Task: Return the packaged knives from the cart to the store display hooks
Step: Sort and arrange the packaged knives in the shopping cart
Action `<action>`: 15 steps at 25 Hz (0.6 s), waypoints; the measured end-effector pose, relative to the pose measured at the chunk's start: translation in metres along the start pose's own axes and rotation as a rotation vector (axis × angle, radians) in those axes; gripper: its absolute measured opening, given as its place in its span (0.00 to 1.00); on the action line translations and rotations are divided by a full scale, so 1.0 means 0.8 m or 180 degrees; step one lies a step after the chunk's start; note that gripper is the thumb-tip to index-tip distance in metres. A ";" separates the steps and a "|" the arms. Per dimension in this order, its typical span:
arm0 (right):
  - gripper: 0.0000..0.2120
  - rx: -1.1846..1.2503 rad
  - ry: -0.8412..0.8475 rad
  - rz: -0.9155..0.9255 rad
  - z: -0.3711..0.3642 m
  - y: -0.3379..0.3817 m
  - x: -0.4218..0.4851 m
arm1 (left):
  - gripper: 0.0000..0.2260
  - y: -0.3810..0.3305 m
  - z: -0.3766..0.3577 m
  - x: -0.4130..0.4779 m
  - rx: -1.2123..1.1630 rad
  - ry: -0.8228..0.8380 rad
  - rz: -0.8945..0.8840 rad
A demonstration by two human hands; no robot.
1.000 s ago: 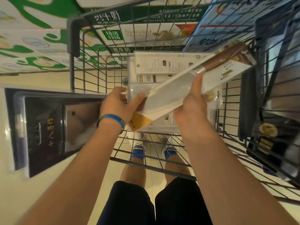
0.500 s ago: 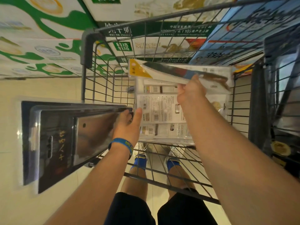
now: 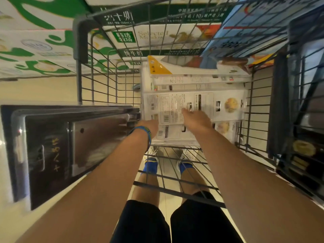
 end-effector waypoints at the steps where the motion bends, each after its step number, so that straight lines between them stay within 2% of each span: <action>1: 0.21 0.0188 0.0416 -0.0354 -0.017 -0.021 -0.009 | 0.18 0.003 -0.006 0.001 -0.0154 0.0042 -0.0019; 3: 0.17 0.0782 0.0920 -0.0916 -0.032 -0.044 -0.018 | 0.18 -0.009 -0.007 0.009 -0.0790 0.0010 -0.0152; 4: 0.14 0.1139 0.0931 -0.1055 -0.031 -0.047 -0.016 | 0.20 -0.011 -0.009 0.011 -0.0964 -0.0153 -0.0206; 5: 0.13 0.1556 0.0855 -0.1142 -0.027 -0.049 -0.012 | 0.21 -0.010 -0.017 0.008 -0.0881 -0.0078 -0.0160; 7: 0.14 0.2274 0.0809 -0.1217 -0.030 -0.045 -0.011 | 0.14 -0.005 -0.018 0.009 -0.1065 -0.0034 -0.0051; 9: 0.16 0.2517 0.0808 -0.1276 -0.043 -0.045 -0.013 | 0.07 0.002 -0.007 0.004 -0.1024 -0.0124 -0.0008; 12: 0.16 0.2525 0.0729 -0.1293 -0.046 -0.045 -0.017 | 0.15 -0.001 0.010 0.008 -0.1045 -0.0334 -0.0053; 15: 0.14 0.2740 0.0634 -0.1033 -0.031 -0.026 -0.019 | 0.25 -0.017 0.006 0.000 -0.0852 -0.0211 -0.0374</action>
Point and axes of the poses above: each hand's wrist, its own x-axis towards the middle knuckle, its own z-axis out of the back of the hand, y = z × x, the point moved 9 cm from there along x, towards the middle knuckle, and after that the axes turned 1 degree about -x, right-handed, at the moved point
